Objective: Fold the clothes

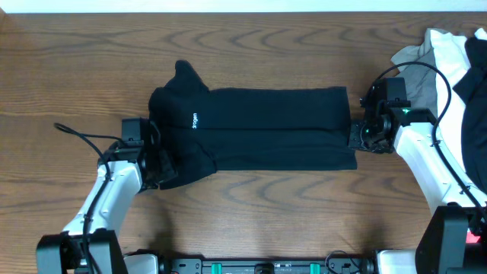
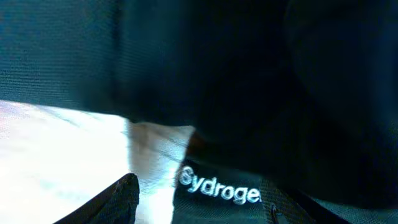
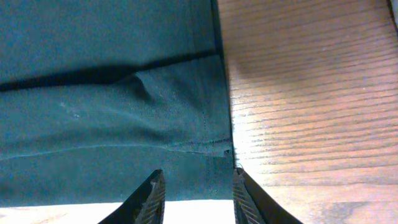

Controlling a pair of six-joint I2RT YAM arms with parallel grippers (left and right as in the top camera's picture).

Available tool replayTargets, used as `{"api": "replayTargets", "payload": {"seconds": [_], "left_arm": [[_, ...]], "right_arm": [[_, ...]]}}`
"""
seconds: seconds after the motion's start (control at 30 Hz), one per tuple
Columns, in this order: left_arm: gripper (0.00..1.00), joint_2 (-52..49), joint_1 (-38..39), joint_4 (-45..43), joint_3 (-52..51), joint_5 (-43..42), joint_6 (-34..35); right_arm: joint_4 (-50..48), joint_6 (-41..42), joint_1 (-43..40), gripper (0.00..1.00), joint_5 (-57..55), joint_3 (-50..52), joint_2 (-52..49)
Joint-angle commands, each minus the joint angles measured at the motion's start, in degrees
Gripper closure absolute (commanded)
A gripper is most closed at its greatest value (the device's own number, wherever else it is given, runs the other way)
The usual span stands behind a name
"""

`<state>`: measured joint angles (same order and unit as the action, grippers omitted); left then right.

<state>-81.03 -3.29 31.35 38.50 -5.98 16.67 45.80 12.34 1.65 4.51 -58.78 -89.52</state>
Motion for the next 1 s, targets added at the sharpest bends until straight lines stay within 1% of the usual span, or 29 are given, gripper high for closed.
{"api": "replayTargets", "payload": {"seconds": [0.0, 0.1, 0.17, 0.2, 0.3, 0.37, 0.4, 0.5, 0.63, 0.77, 0.8, 0.83, 0.87, 0.97], "left_arm": [[0.36, -0.68, -0.13, -1.36, -1.16, -4.31, -0.09], [0.37, -0.68, -0.13, -1.44, -1.22, -5.62, -0.11], [0.43, -0.68, -0.13, -1.44, -1.22, -5.62, -0.11], [0.48, -0.68, -0.13, -1.46, -1.22, -5.62, -0.11], [0.74, -0.68, -0.13, -1.46, -1.22, -5.62, -0.11], [0.81, -0.68, -0.13, -1.27, -1.22, -5.62, -0.11], [0.94, -0.68, -0.13, -1.18, -1.22, -5.62, -0.11], [0.94, -0.66, -0.13, -0.55, -1.20, -5.68, -0.11], [0.94, 0.42, -0.13, -0.46, -0.87, -9.90, -0.22], [0.94, 2.97, -0.13, -0.35, -0.76, -8.20, -0.35], [0.85, 3.58, -0.13, -0.22, -0.76, -6.69, -0.35], [0.66, 4.02, -0.13, -0.09, -0.76, -5.44, -0.35], [0.59, 4.55, -0.13, 0.33, -0.76, -3.72, -0.35], [0.58, 5.20, -0.13, 1.60, -0.76, -1.20, -0.31]], "right_arm": [[0.13, -1.07, 0.46, 0.66, 0.42, -0.39, -0.20], [0.26, -1.09, 0.46, 0.66, 0.42, -0.39, -0.20], [0.33, -1.07, 0.46, 0.66, 0.42, -0.39, -0.20], [0.37, -1.09, 0.46, 0.66, 0.42, -0.39, -0.20], [0.48, -1.07, 0.46, 0.66, 0.42, -0.39, -0.20], [0.50, -1.07, 0.46, 0.66, 0.42, -0.39, -0.20], [0.55, -1.09, 0.46, 0.66, 0.42, -0.39, -0.20], [0.96, -1.09, 0.46, 0.66, 0.42, -0.39, -0.20], [1.18, -1.29, 0.46, 0.65, 0.20, -0.39, -0.20], [1.27, -1.29, 0.46, 0.65, 0.20, -0.39, -0.20], [1.38, -1.31, 0.46, 0.65, 0.20, -0.39, -0.20], [1.40, -1.36, 0.46, 0.65, 0.15, -0.39, -0.20], [1.40, -1.77, 0.46, 0.65, 0.04, -0.39, -0.20], [1.36, -1.75, 0.46, 0.65, 0.00, -0.39, -0.20]]}}
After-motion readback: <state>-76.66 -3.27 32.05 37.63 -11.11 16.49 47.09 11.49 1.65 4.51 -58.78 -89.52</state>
